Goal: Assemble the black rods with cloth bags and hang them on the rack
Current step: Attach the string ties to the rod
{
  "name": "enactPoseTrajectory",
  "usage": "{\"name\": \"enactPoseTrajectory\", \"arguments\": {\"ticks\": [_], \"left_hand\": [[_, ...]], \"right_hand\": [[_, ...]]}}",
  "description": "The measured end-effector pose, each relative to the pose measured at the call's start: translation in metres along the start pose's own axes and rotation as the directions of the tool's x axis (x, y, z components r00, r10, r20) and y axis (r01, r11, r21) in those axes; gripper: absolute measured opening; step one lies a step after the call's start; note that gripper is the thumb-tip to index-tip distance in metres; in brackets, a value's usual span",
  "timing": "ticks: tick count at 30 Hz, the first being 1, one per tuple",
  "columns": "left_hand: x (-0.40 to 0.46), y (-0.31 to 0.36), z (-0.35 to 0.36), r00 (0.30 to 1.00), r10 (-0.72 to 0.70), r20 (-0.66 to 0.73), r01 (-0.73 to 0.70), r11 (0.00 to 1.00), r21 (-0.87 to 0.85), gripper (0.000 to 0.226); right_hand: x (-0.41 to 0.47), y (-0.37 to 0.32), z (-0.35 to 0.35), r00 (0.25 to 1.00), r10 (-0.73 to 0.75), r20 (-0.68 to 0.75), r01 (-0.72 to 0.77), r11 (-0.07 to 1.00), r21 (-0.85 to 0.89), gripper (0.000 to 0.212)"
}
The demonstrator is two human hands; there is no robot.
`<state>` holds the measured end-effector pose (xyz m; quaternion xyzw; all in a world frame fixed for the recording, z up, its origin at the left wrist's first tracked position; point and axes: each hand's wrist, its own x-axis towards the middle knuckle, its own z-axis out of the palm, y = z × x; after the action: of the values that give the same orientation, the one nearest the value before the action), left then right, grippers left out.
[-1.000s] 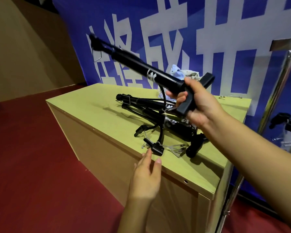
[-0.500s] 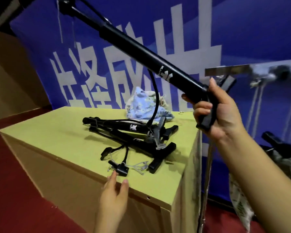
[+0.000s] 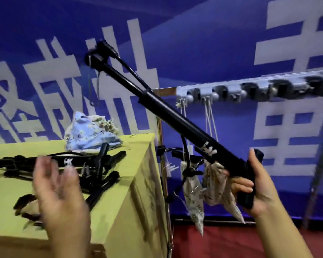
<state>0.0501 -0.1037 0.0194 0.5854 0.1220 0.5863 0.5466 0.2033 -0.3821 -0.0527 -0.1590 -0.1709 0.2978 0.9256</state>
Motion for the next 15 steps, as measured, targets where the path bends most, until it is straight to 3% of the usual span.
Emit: {"name": "enactPoseTrajectory", "arguments": {"ticks": [3,7,9,12,13,15], "left_hand": [[0.005,0.039,0.050,0.945,0.170,0.278,-0.140,0.982,-0.123,0.065],[0.030,0.061,0.097,0.776,0.216,0.593,-0.262,0.965,-0.008,0.070],[0.039,0.063,0.111,0.762,0.202,0.615,-0.291,0.956,0.047,0.067],[0.045,0.062,0.126,0.850,0.270,0.452,-0.339,0.938,0.078,0.056],[0.047,0.063,0.131,0.866,0.282,0.413,-0.385,0.903,0.190,0.052],[0.054,0.062,0.135,0.842,0.280,0.462,-0.497,0.735,0.461,0.049]], "right_hand": [[-0.019,-0.013,-0.016,0.999,0.006,0.036,-0.005,0.999,-0.033,0.059],[-0.039,-0.025,-0.036,0.997,0.014,-0.080,-0.016,0.999,-0.029,0.059],[-0.045,-0.034,-0.038,0.989,-0.023,-0.148,0.012,0.997,-0.075,0.068],[-0.052,-0.040,-0.029,0.962,-0.132,-0.237,0.088,0.979,-0.184,0.074],[-0.054,-0.041,-0.031,0.952,-0.150,-0.268,0.098,0.976,-0.196,0.074],[-0.056,-0.042,-0.034,0.941,-0.173,-0.289,0.115,0.971,-0.209,0.077]]}}
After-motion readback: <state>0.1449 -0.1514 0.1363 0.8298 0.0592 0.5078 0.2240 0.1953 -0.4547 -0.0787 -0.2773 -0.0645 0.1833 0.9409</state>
